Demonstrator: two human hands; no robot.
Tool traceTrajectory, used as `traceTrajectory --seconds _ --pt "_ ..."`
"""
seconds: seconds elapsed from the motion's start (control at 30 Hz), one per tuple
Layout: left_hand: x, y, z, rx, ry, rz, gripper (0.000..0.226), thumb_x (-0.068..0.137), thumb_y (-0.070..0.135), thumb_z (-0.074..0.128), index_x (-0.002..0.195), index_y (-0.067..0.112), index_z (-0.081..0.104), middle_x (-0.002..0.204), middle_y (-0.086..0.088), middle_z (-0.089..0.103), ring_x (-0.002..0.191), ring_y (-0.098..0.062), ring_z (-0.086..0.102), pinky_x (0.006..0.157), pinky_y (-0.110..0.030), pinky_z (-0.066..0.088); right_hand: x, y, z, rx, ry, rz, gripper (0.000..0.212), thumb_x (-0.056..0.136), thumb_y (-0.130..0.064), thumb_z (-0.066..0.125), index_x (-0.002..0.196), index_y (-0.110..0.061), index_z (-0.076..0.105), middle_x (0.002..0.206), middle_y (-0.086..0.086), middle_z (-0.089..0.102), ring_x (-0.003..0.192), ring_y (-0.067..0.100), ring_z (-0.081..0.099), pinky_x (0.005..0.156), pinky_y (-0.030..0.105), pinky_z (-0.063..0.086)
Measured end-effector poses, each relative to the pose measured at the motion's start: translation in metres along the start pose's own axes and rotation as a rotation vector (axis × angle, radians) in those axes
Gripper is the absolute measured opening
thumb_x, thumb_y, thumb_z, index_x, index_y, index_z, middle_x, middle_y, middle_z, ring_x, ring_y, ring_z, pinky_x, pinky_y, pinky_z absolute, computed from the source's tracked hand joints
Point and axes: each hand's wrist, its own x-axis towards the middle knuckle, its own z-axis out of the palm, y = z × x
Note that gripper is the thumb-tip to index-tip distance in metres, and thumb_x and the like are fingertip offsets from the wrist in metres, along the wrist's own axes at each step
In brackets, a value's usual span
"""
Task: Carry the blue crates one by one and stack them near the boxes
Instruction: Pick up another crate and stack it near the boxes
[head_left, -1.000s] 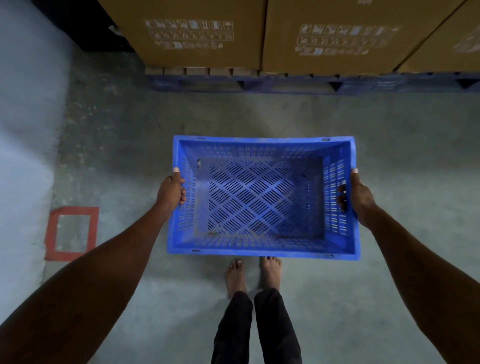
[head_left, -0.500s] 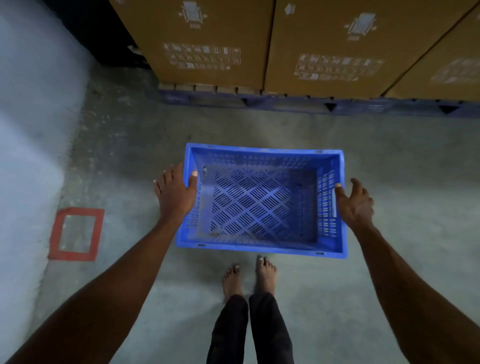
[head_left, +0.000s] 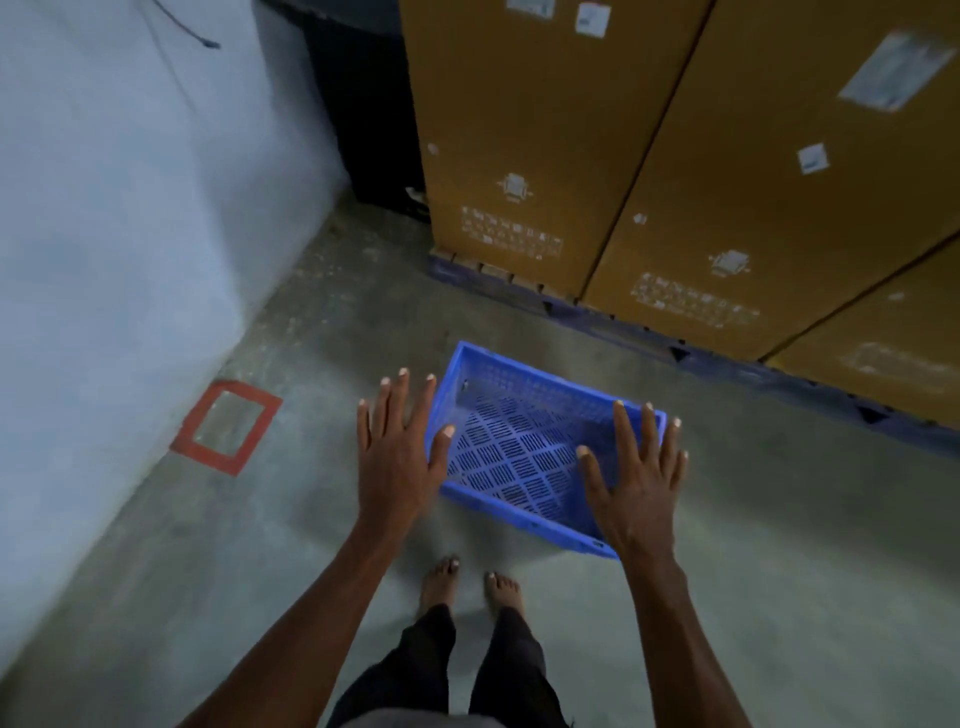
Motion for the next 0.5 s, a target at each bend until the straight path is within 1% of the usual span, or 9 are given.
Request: traceTrajectory --seconds 0.07,0.17,0.33,0.4,0.5 --pt "-0.020 0.006 -0.027 -0.010 0.039 -0.056 0.062 0.100 0.047 0.045 0.156 0.026 0.036 0.164 -0.009 0.030 0.150 -0.033 0.029 0.120 -0.054 0.020 -0.009 -0.026 -0.014 0.040 -0.043 -0.098 0.072 0.094 -0.068 0.038 0.158 -0.037 0.023 0.169 -0.002 0.011 0.155 0.025 -0.007 0.122 0.056 0.004" --pt "-0.051 0.010 -0.061 -0.033 0.124 -0.202 0.060 0.100 0.049 0.042 0.156 0.028 0.036 0.164 -0.008 0.030 0.150 -0.032 0.029 0.121 -0.053 0.018 -0.022 -0.057 -0.027 0.084 -0.124 -0.205 0.071 0.095 -0.068 0.038 0.158 -0.041 0.017 0.169 -0.005 0.008 0.155 0.021 -0.010 0.123 0.054 0.003" --pt "-0.123 -0.003 -0.096 -0.035 0.224 -0.438 0.059 0.101 0.048 0.042 0.156 0.029 0.035 0.165 -0.005 0.028 0.153 -0.029 0.024 0.123 -0.053 0.017 -0.049 -0.102 -0.023 0.164 -0.306 -0.408 0.073 0.094 -0.071 0.033 0.158 -0.044 0.011 0.169 -0.009 0.002 0.154 0.016 -0.013 0.124 0.050 0.003" --pt "-0.164 -0.014 -0.106 -0.034 0.278 -0.555 0.057 0.102 0.048 0.038 0.156 0.029 0.035 0.165 -0.005 0.028 0.153 -0.028 0.024 0.123 -0.054 0.015 -0.064 -0.126 -0.016 0.186 -0.405 -0.538 0.073 0.093 -0.071 0.033 0.158 -0.043 0.013 0.168 -0.009 0.003 0.154 0.016 -0.011 0.124 0.050 0.007" --pt "-0.233 -0.031 -0.124 -0.029 0.380 -0.733 0.055 0.102 0.044 0.038 0.156 0.029 0.036 0.165 -0.004 0.028 0.154 -0.027 0.023 0.124 -0.054 0.014 -0.096 -0.166 -0.006 0.201 -0.527 -0.726 0.074 0.093 -0.069 0.036 0.158 -0.038 0.019 0.168 -0.005 0.010 0.155 0.019 -0.004 0.123 0.051 0.010"
